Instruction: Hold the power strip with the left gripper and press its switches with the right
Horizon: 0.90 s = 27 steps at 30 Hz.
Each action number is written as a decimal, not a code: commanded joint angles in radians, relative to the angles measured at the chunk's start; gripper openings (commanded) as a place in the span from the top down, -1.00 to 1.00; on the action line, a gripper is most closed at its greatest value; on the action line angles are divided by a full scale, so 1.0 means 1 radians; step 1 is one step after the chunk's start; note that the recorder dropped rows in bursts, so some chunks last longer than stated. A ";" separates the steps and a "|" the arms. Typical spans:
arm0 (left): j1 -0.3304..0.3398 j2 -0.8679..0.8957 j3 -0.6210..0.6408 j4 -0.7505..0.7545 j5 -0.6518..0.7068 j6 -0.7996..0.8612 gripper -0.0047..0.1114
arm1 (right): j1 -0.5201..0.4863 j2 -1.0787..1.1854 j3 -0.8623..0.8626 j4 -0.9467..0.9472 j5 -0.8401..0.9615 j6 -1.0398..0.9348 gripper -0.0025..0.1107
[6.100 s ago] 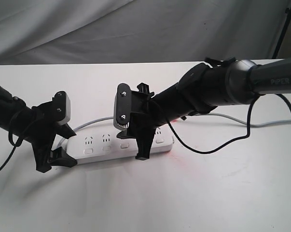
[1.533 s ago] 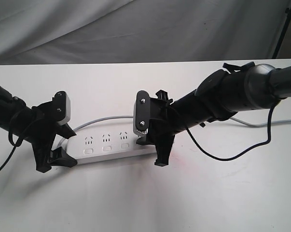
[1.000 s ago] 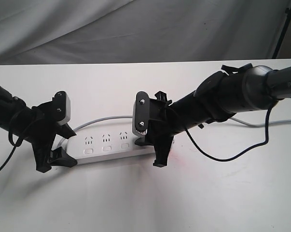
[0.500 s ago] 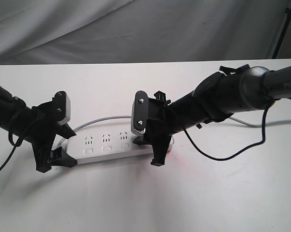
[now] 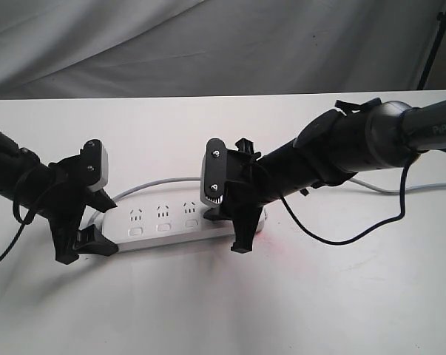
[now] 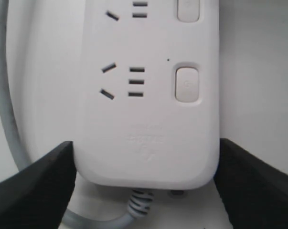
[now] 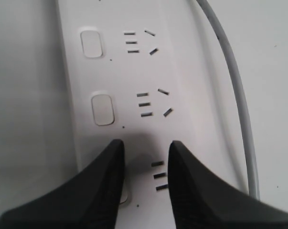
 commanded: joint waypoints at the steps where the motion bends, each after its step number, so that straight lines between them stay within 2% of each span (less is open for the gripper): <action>1: -0.004 -0.004 -0.006 -0.002 0.007 -0.003 -0.27 | -0.009 0.047 0.026 -0.089 -0.044 -0.017 0.41; 16: -0.004 -0.004 -0.006 -0.002 0.007 -0.003 -0.27 | -0.028 0.034 0.059 -0.045 -0.053 -0.036 0.41; 27: -0.004 -0.004 -0.006 -0.002 0.007 -0.003 -0.27 | -0.028 -0.106 0.059 -0.010 -0.024 -0.030 0.41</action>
